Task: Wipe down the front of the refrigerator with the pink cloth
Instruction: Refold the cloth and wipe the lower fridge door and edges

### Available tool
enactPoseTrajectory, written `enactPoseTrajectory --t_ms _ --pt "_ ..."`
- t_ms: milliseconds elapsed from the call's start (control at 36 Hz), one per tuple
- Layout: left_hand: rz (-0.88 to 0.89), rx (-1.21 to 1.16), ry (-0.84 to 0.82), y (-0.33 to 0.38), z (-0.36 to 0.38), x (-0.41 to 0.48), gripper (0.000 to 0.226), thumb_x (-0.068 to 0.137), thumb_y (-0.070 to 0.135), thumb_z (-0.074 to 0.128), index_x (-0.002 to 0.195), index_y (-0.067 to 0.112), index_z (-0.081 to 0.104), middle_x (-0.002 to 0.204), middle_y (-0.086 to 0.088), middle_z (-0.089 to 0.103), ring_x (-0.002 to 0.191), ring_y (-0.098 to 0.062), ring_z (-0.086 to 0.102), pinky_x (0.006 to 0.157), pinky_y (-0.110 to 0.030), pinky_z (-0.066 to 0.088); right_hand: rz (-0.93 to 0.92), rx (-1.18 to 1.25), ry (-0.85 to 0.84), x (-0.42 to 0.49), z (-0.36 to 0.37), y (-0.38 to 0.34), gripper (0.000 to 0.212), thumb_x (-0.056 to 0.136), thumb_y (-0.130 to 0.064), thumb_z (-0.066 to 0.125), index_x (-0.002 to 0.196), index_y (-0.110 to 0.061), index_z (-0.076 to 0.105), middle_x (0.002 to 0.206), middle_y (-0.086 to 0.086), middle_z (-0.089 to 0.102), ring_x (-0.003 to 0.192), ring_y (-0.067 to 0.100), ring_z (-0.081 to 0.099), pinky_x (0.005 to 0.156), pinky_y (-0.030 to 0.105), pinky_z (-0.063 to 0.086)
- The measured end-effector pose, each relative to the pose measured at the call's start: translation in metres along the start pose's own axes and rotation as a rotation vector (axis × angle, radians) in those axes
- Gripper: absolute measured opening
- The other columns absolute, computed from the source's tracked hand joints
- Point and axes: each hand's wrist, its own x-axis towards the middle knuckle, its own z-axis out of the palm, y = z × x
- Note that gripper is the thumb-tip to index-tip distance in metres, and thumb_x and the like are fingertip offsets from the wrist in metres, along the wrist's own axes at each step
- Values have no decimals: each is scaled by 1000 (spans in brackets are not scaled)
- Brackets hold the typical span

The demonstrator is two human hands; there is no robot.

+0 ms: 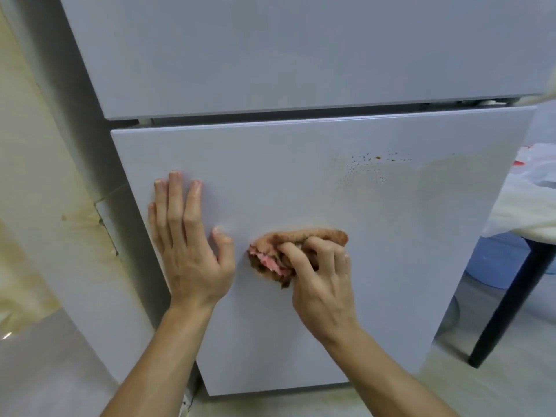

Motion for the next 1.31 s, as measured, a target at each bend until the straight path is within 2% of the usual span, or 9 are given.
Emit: enactPoseTrajectory --t_ms 139,278,417,556,750,917,1056,1194,1306 --pt "10 -5 -2 6 0 1 73 85 4 58 155 -2 39 167 -25 28 159 -42 18 130 -57 12 172 126 137 83 -32 -10 46 88 -3 45 122 -16 74 116 13 53 104 29 44 87 46 47" --pt "26 -10 -15 16 2 0 73 85 1 58 155 -2 38 168 -22 27 159 -39 18 131 -55 12 209 218 168 123 -53 -12 51 80 5 47 118 -14 75 109 12 57 102 27 47 83 48 52" --pt "53 -25 -7 26 6 1 73 83 -2 60 154 2 42 166 -22 30 160 -37 19 130 -56 13 131 132 227 85 -30 1 41 88 -1 54 121 -13 74 114 14 54 103 29 46 92 46 48" --pt "73 -38 -34 36 11 -2 74 84 1 61 156 4 43 168 -19 29 161 -34 16 130 -56 12 -17 -4 79 -4 -7 34 24 95 -21 59 118 -28 58 116 3 44 101 28 47 85 42 40" --pt "59 -20 -41 49 18 -5 73 84 3 59 155 6 46 168 -21 28 158 -43 19 129 -59 9 -27 -29 -6 -7 -16 41 28 91 -16 59 117 -28 56 116 1 45 102 24 47 85 38 40" --pt "48 -25 -53 50 17 -6 72 84 5 58 155 8 46 168 -20 28 159 -41 18 130 -57 9 229 115 206 77 -45 29 36 93 -4 54 123 -14 71 124 10 47 114 30 45 98 49 45" --pt "48 -20 -59 52 17 -7 72 85 4 59 156 8 44 168 -21 28 159 -40 18 130 -59 11 253 125 318 118 -58 28 42 94 6 52 127 -11 71 121 18 56 112 31 48 98 41 46" --pt "47 -21 -44 54 19 -9 74 84 1 57 156 7 43 168 -19 29 160 -39 19 130 -58 11 157 -11 253 61 -33 44 29 99 -12 48 123 -25 59 129 6 43 118 31 43 98 44 38" --pt "46 -24 -40 60 21 -8 74 82 -1 56 155 5 44 168 -19 29 160 -38 19 130 -57 11 68 -80 144 -3 -24 61 19 110 -29 38 119 -26 54 126 4 43 119 29 44 97 43 36"
